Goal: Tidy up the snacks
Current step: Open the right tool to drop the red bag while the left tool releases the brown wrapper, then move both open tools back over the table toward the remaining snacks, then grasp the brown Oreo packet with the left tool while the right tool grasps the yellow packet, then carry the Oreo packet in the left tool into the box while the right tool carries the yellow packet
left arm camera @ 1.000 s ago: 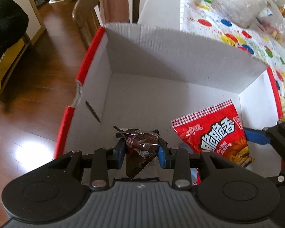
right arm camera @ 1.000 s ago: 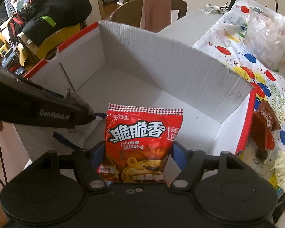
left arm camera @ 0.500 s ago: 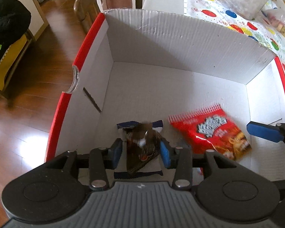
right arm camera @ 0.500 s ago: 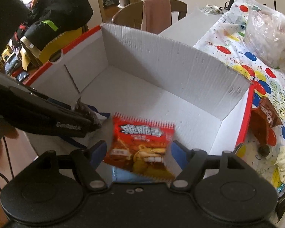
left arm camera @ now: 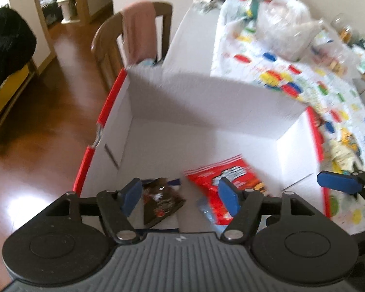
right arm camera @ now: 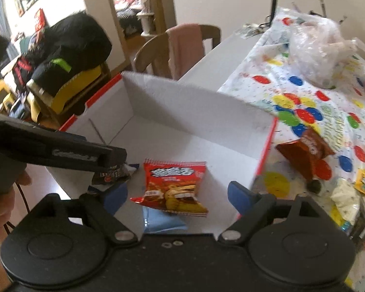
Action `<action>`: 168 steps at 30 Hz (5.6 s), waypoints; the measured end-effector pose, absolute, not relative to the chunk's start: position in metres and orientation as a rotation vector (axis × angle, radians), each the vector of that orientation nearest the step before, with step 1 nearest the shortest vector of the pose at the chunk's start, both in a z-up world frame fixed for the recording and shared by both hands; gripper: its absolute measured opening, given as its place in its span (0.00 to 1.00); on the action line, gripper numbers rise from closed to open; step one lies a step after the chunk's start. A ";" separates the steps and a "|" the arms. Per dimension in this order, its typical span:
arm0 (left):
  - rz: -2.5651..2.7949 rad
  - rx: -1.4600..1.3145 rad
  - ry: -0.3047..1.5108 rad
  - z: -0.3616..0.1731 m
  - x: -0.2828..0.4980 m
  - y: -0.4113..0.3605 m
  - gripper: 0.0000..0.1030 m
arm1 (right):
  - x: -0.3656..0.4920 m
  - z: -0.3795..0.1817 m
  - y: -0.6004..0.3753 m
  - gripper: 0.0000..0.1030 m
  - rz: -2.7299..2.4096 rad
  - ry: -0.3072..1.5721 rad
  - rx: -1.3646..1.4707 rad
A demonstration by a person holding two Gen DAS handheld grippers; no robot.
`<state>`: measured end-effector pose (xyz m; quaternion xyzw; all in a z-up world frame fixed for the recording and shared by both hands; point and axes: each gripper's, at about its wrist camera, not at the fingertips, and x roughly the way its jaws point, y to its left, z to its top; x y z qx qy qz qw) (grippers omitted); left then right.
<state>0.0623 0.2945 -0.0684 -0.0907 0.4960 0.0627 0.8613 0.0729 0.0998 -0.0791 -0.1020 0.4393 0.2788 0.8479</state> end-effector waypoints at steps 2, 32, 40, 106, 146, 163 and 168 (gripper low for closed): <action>0.112 -0.191 1.016 -0.060 0.059 0.287 0.67 | 0.072 -0.073 0.088 0.87 0.569 0.918 -0.184; -0.171 -0.134 0.949 -0.028 0.107 0.094 0.81 | 0.078 -0.032 -0.155 1.00 0.314 0.819 -0.018; -0.166 -0.052 1.005 -0.044 0.153 0.060 0.81 | 0.113 -0.056 -0.197 1.00 0.310 0.858 -0.006; -0.034 -0.071 1.195 -0.106 0.260 0.045 0.43 | 0.216 -0.091 -0.176 0.32 0.259 0.948 -0.023; 0.011 -0.095 1.094 -0.012 0.097 0.184 0.43 | 0.085 -0.021 -0.011 0.32 0.542 0.867 -0.125; 0.134 -0.091 1.166 -0.058 0.071 0.287 0.43 | 0.074 -0.074 0.098 0.32 0.613 0.949 -0.232; 0.135 -0.068 1.191 -0.077 0.071 0.295 0.43 | 0.074 -0.096 0.119 0.32 0.606 0.989 -0.284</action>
